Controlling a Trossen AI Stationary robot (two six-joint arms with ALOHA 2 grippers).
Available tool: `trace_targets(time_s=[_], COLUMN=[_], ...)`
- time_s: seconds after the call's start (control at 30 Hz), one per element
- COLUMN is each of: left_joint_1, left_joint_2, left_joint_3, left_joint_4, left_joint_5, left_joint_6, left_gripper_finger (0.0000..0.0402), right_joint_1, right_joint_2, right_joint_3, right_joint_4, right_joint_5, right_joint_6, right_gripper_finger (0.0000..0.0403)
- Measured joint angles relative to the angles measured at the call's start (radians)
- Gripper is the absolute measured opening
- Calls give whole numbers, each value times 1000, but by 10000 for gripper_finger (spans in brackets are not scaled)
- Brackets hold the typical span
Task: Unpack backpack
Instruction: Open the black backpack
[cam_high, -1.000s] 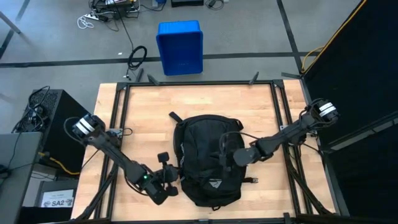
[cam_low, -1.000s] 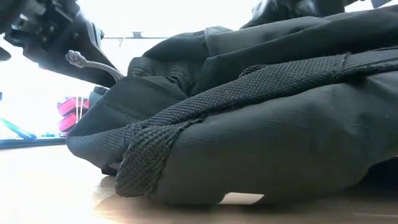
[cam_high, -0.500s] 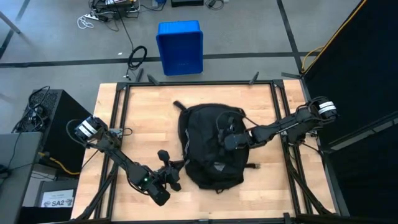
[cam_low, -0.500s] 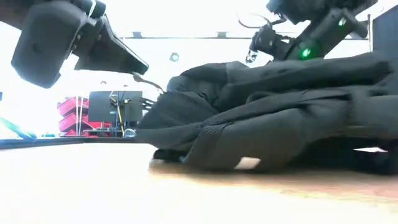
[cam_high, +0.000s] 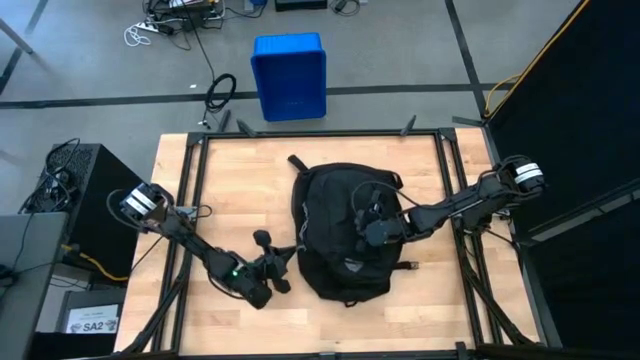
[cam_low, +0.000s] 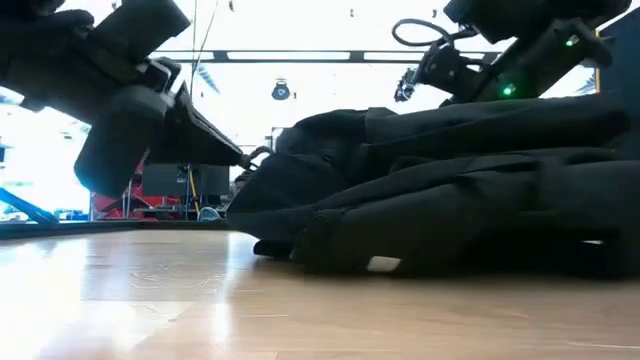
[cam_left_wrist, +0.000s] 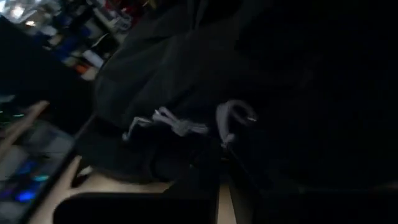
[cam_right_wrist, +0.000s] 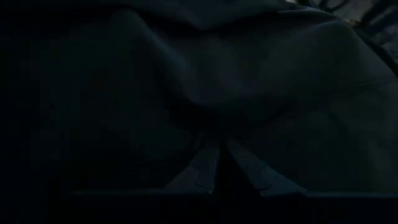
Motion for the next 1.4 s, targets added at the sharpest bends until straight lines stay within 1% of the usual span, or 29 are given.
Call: trace_targets(time_s=[0.17, 0.23, 0.3, 0.47, 0.53, 0.6, 0.67, 0.73, 0.8, 0.93, 1.13, 1.2, 1.33, 1.4], left_joint_1=[18, 26, 32, 72, 96, 116, 136, 156, 178, 231, 301, 314, 320, 314], left_joint_2=[-59, -63, -63, -62, -62, -62, -62, -62, -62, -62, -62, -62, -61, -61], left_joint_3=[-171, -225, -267, -314, -322, -325, -325, -325, -325, -325, -323, -317, -294, -275], left_joint_4=[511, 651, 714, 707, 704, 704, 700, 692, 693, 691, 690, 685, 683, 681], left_joint_5=[179, 192, 173, 150, 148, 148, 161, 197, 251, 335, 430, 474, 517, 555], left_joint_6=[224, 250, 250, 247, 269, 340, 450, 566, 616, 628, 739, 765, 772, 773], left_gripper_finger=[0, 0, 0, 0, 0, 0, 0, 0, 0, 2, 12, 18, 30, 36], right_joint_1=[23, 29, 31, 32, 32, 32, 32, 32, 32, 32, 32, 32, 34, 36], right_joint_2=[1, 1, 1, 2, 2, 2, 2, 2, 3, 3, 4, 4, 4, 4], right_joint_3=[-1, -1, -1, -1, -1, -2, -2, -2, -3, -3, -4, -4, -4, -4], right_joint_4=[-1, -1, -1, -1, 0, 0, 1, 4, 10, 22, 47, 56, 64, 66], right_joint_5=[-6, -8, -11, -12, -12, -12, -12, -13, -13, -12, -12, -14, -14, -14], right_joint_6=[-5, -6, -6, -6, -6, -6, -5, -5, -5, -6, -8, -8, -29, -32], right_gripper_finger=[1, 2, 3, 1, 2, 3, 4, 2, 1, 4, 1, 2, 6, 6])
